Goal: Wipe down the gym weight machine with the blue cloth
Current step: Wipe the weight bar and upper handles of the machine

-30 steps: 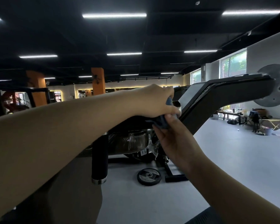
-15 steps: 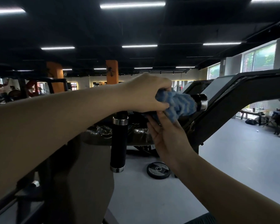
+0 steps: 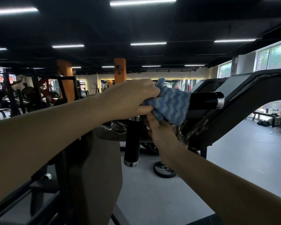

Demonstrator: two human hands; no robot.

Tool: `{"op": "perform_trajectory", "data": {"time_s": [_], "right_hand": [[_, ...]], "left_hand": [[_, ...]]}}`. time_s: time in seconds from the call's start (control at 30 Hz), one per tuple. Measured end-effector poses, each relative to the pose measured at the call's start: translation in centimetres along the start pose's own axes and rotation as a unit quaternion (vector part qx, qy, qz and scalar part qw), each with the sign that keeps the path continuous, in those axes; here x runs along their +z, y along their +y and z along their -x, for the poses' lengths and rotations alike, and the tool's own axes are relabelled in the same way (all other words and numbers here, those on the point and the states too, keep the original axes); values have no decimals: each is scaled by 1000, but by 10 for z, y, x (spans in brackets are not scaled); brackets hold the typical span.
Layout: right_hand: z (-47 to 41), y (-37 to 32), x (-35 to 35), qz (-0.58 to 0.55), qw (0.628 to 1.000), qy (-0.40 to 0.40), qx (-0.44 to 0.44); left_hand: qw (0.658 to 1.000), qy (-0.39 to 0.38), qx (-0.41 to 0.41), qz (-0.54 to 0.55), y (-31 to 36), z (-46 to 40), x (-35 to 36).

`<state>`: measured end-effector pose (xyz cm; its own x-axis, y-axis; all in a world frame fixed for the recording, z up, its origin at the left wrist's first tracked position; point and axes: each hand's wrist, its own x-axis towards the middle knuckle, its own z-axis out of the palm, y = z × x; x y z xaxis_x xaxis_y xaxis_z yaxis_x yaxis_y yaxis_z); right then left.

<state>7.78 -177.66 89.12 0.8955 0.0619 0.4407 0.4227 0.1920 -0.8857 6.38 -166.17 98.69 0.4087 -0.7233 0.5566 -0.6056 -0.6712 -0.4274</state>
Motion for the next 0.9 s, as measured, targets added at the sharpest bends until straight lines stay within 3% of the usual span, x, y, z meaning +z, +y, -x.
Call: {"op": "perform_trajectory", "data": {"time_s": [0.27,0.4,0.47,0.57,0.77,0.9], "right_hand": [[0,-5,-8,240,968,-33,-69],[5,5,-15,308,945,-71,-88],[9,9,-20,303,946,-108,-32],[14,6,-28,192,968,-138,81],[0,-7,-32,65,998,-18,-2],[-8,-12,-20,72,997,-10,-10]], "left_hand": [[995,61,-61,-40,-8,57,10],[984,40,-173,33,6,75,29],[967,8,-231,106,13,85,44],[932,26,-298,204,17,91,54],[883,108,-373,264,15,80,58],[834,166,-393,350,20,62,57]]}}
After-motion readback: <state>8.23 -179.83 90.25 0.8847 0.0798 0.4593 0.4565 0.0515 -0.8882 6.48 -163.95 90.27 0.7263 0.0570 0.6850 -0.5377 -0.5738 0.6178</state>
